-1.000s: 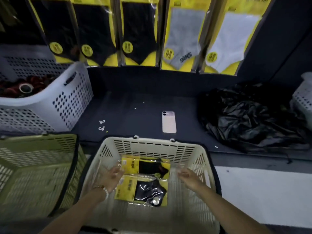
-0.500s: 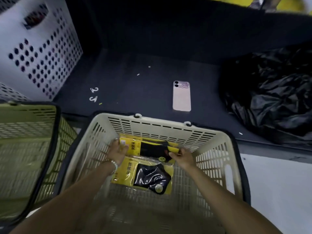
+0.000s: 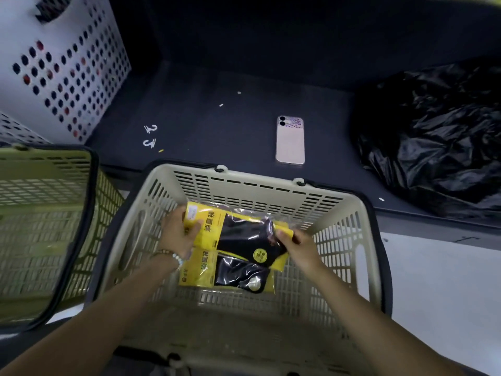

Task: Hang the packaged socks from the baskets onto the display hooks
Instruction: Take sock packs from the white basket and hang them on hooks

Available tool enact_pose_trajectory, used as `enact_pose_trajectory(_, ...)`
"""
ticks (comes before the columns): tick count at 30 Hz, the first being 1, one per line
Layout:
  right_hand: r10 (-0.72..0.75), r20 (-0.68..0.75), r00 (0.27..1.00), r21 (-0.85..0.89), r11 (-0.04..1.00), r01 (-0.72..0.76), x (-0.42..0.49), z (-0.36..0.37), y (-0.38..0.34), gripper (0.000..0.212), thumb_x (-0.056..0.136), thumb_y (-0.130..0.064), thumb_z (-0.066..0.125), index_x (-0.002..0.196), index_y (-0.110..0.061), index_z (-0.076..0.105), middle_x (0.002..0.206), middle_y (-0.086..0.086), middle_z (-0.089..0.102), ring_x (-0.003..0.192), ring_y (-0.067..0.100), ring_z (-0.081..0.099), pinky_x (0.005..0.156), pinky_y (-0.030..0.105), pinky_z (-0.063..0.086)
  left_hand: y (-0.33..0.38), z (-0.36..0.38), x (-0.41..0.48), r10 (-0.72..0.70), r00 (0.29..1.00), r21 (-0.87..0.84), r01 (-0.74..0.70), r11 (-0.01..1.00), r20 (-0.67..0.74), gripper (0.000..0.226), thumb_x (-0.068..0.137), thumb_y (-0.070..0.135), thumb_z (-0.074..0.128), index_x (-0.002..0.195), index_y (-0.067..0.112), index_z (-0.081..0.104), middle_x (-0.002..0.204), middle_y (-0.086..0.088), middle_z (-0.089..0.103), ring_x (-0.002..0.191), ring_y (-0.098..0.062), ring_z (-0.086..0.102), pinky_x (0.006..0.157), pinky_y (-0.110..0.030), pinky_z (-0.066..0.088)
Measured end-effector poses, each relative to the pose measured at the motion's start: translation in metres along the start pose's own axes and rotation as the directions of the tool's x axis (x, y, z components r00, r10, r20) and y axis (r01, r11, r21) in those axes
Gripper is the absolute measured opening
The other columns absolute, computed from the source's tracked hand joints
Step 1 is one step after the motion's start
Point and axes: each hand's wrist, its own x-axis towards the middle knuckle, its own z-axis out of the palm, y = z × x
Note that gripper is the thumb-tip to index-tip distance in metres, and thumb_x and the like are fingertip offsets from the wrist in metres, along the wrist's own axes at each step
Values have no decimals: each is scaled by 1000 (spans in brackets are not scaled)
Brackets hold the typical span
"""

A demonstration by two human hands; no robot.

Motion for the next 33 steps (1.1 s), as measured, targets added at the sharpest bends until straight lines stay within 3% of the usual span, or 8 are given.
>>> enact_pose_trajectory(3, 231, 39, 972, -24, 973, -231, -9, 12, 34, 30, 93, -41, 54, 108, -17, 66, 105, 6, 70, 102, 22, 63, 90, 34, 50, -14, 9, -20, -1, 997, 144, -10, 989, 79, 36, 86, 25, 63, 112, 3, 53, 112, -17, 53, 106, -32, 48, 91, -37, 36)
enact_pose_trajectory(6, 371, 75, 926, -29, 929, -370, -15, 24, 51, 43, 95, -40, 52, 125, -9, 58, 127, 15, 61, 113, 25, 57, 100, 34, 44, -34, 21, -31, -97, 976, 98, 79, 992, 193, 40, 86, 22, 64, 116, 0, 49, 117, -19, 51, 108, -31, 50, 84, -30, 36)
enact_pose_trajectory(10, 427, 27, 904, -162, 894, -417, -15, 41, 53, 61, 96, -49, 43, 147, -17, 32, 149, 14, 38, 134, 32, 39, 107, 38, 35, -51, 31, -37, -217, 917, 43, 215, 976, 334, 54, 84, 22, 66, 128, -1, 44, 128, -21, 51, 116, -33, 51, 96, -39, 42)
enact_pose_trajectory(16, 434, -16, 901, 161, 890, -426, -16, 51, 52, 42, 94, -34, 57, 126, -7, 51, 127, 18, 58, 113, 32, 58, 96, 47, 48, -59, 37, -33, -245, 918, 72, 235, 969, 311, 53, 83, 28, 67, 129, 9, 48, 122, -14, 59, 111, -30, 55, 93, -38, 45)
enact_pose_trajectory(19, 443, 105, 890, 351, 821, -450, -16, 43, 48, 36, 84, -30, 70, 111, -8, 62, 116, 16, 67, 101, 28, 65, 91, 45, 52, -56, 37, -30, -249, 919, 11, 258, 966, 306, 43, 86, 29, 64, 122, 9, 52, 119, -14, 61, 108, -29, 57, 92, -36, 44)
enact_pose_trajectory(23, 407, 275, 871, 335, 809, -483, -20, 39, 36, 39, 83, -42, 67, 107, -11, 66, 108, 14, 71, 104, 30, 66, 101, 48, 46, -45, 31, -33, -281, 898, -116, 336, 935, 338, 59, 88, 37, 59, 138, 14, 38, 138, -10, 47, 124, -27, 46, 104, -39, 38)
enact_pose_trajectory(29, 358, 140, 923, 239, 892, -383, -46, 27, 3, 81, 69, -62, 67, 126, -6, 52, 123, 14, 63, 117, 32, 57, 108, 48, 39, -5, 7, -47, -293, 928, -272, 350, 896, 228, 71, 84, 33, 66, 143, 12, 33, 146, -11, 38, 131, -27, 40, 103, -36, 35)
enact_pose_trajectory(33, 229, 79, 970, 301, 922, -242, -76, -4, -34, 51, 70, -52, 70, 101, -15, 60, 100, 6, 72, 93, 21, 67, 90, 39, 52, 39, -29, -66, -278, 949, -359, 313, 879, 148, 74, 75, 33, 75, 138, 14, 39, 142, -8, 43, 128, -26, 43, 99, -35, 37)
